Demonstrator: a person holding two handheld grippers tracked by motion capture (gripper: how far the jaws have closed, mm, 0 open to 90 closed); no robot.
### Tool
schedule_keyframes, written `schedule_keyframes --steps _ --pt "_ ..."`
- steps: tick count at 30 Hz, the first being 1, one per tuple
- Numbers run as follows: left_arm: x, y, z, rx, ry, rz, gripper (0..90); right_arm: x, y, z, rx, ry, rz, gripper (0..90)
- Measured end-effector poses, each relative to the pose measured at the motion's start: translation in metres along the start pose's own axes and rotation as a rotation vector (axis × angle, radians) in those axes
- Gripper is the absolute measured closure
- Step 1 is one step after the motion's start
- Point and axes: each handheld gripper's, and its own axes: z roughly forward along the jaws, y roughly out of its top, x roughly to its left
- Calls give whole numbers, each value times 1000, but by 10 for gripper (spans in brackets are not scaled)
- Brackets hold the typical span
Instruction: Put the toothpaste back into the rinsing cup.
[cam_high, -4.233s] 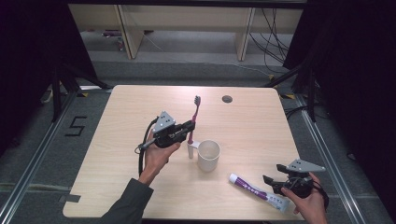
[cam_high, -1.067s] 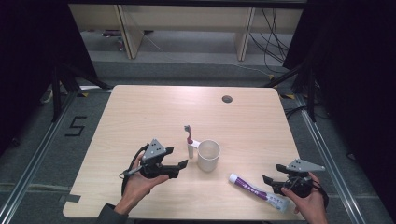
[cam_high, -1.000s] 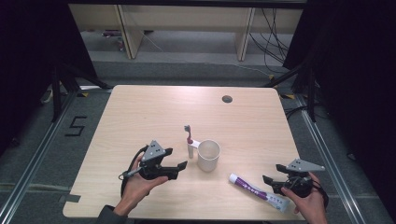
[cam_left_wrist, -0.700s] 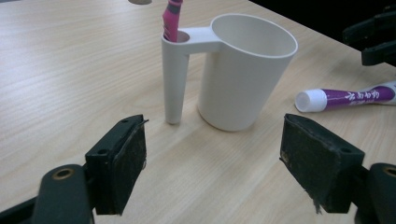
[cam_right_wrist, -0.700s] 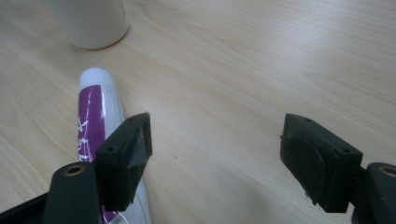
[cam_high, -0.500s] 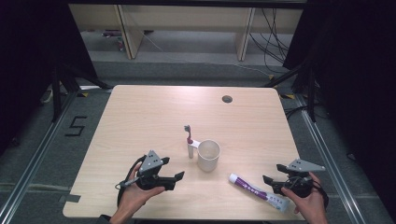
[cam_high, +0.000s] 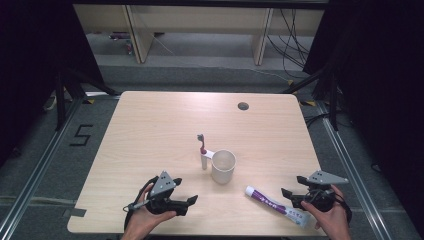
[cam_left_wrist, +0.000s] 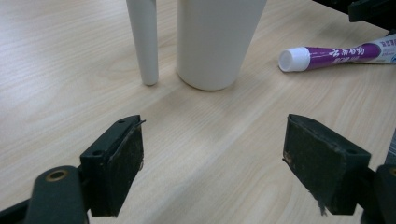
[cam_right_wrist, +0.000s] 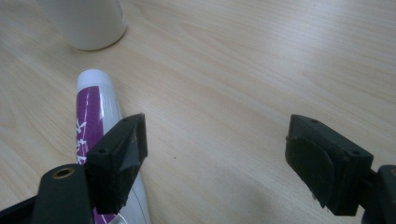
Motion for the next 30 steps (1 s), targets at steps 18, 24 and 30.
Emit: schedule_keyframes --steps 18,24,30 --pt "3 -19 -8 47 27 16 183 22 6 -18 9 43 -72 558" --pt "5 -20 -8 66 34 39 185 33 0 -26 17 74 -124 748" --pt "2 -20 -7 60 35 23 189 44 -8 -31 52 110 -166 875"
